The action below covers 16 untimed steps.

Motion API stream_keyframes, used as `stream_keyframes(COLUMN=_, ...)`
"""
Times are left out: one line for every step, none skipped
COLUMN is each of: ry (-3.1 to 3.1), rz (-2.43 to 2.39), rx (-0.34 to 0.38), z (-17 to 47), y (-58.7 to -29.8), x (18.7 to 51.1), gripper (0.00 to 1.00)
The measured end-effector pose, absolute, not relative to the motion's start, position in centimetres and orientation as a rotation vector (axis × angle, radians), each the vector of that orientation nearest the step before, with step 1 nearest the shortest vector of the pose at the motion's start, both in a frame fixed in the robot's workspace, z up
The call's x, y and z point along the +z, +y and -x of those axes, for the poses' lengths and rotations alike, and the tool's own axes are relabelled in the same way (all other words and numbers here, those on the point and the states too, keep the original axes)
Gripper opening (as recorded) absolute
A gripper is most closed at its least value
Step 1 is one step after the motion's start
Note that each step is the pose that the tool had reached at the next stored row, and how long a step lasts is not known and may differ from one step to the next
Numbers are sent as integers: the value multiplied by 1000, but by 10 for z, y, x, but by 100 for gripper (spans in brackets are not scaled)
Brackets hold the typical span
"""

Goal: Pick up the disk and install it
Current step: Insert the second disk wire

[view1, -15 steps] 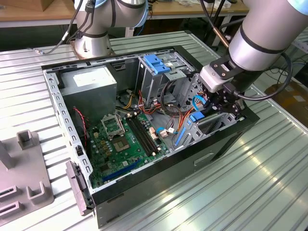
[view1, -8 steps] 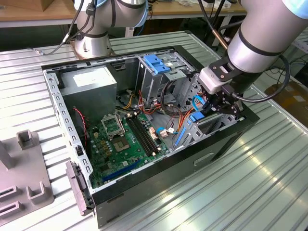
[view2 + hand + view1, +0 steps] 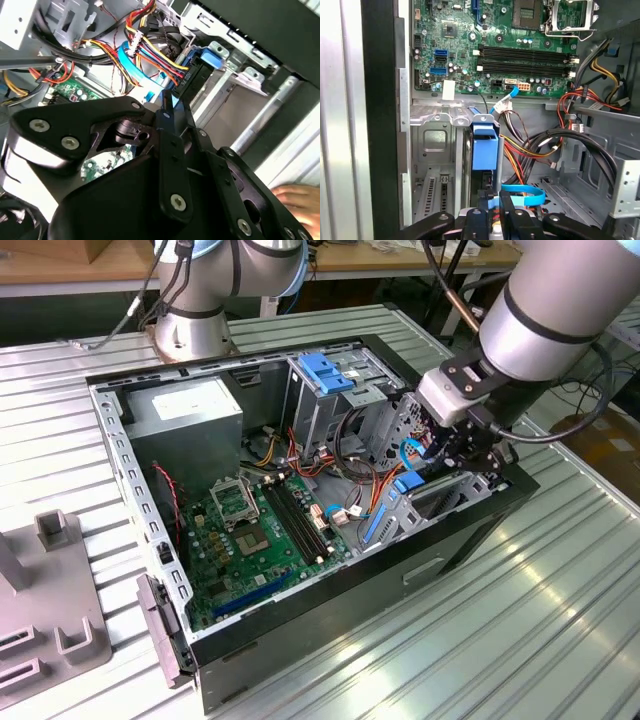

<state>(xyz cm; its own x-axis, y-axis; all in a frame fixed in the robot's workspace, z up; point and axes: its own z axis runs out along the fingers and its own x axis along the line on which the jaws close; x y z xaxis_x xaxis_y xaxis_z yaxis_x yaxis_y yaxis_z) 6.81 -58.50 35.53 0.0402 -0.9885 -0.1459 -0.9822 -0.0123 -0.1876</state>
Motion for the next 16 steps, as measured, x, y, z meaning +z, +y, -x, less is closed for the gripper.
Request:
stream_keyframes(ry=2025, rz=2080, rx=-39, z=-68, y=-585, x=358, gripper=24)
stream_keyframes(ry=2025, rz=2080, rx=-39, z=-68, y=-585, x=359, gripper=24)
stream_keyframes(ry=2025, rz=2080, rx=-39, z=-68, y=-585, x=359, gripper=22)
stream_keyframes(ry=2025, rz=2080, rx=-38, z=-68, y=-585, x=359, gripper=22)
stream_keyframes(ry=2025, rz=2080, rx=-39, z=-68, y=-585, x=359, gripper=22)
stream_keyframes(ry=2025, rz=2080, rx=-39, z=-68, y=-585, x=359, gripper=15)
stream_keyframes(ry=2025, rz=2080, rx=-39, z=-68, y=-585, x=359, gripper=10)
stream_keyframes(ry=2025, rz=2080, rx=-39, z=-68, y=-585, x=359, gripper=10)
stream_keyframes(ry=2025, rz=2080, rx=-39, z=-68, y=-585, x=359, gripper=10)
stream_keyframes(ry=2025, rz=2080, rx=-39, z=-68, y=-585, x=359, gripper=10)
stream_keyframes(ry=2025, rz=2080, rx=-39, z=-68, y=-585, x=360, gripper=10)
stream_keyframes(ry=2025, rz=2080, rx=-39, z=-68, y=-585, x=360, gripper=10)
stream_keyframes(ry=2025, rz=2080, rx=-39, z=-68, y=-585, x=360, gripper=10)
stream_keyframes(ry=2025, rz=2080, rx=-39, z=-68, y=-585, x=360, gripper=10)
stream_keyframes(ry=2025, rz=2080, rx=-39, z=-68, y=-585, x=360, gripper=10)
stream_keyframes(ry=2025, rz=2080, rx=-39, z=-68, y=-585, x=361, gripper=10)
